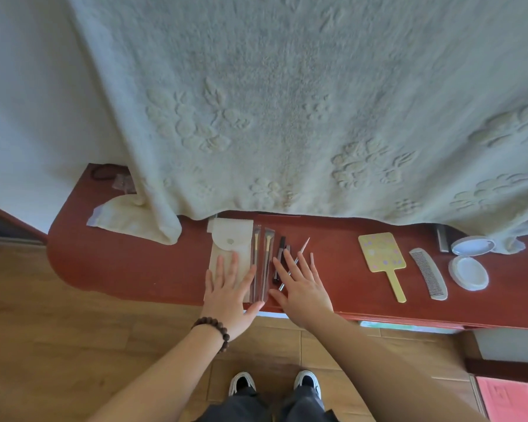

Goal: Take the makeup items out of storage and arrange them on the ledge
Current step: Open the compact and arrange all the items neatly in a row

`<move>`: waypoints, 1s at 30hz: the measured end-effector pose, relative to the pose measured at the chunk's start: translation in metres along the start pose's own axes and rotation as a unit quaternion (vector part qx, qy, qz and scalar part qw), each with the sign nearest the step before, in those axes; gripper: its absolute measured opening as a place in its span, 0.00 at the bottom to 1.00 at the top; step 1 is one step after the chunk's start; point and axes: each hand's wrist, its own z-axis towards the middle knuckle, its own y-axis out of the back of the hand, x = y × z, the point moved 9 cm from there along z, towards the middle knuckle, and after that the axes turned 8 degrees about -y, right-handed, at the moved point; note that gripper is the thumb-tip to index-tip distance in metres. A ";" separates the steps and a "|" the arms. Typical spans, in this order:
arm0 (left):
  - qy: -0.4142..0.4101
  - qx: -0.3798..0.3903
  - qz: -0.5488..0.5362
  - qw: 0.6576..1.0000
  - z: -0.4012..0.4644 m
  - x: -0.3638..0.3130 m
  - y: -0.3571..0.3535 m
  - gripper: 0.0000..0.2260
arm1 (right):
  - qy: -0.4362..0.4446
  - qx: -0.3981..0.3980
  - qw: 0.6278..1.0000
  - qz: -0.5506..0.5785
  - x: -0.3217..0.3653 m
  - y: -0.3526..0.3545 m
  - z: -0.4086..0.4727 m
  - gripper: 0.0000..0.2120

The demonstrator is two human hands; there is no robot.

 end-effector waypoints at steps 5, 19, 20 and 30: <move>-0.005 -0.001 0.001 1.000 0.009 -0.012 0.001 0.35 | 0.003 0.004 1.000 0.023 -0.009 0.005 -0.001 0.35; -0.009 -0.062 0.003 0.998 0.015 -0.041 0.017 0.34 | -0.024 -0.013 0.995 0.096 -0.030 0.014 -0.004 0.38; -0.022 -0.066 0.006 0.998 0.015 -0.047 0.019 0.33 | -0.031 -0.008 0.994 0.103 -0.032 0.014 -0.005 0.40; -0.066 0.002 0.015 0.998 0.027 -0.074 0.009 0.32 | -0.008 0.022 0.996 0.087 -0.034 0.013 0.002 0.33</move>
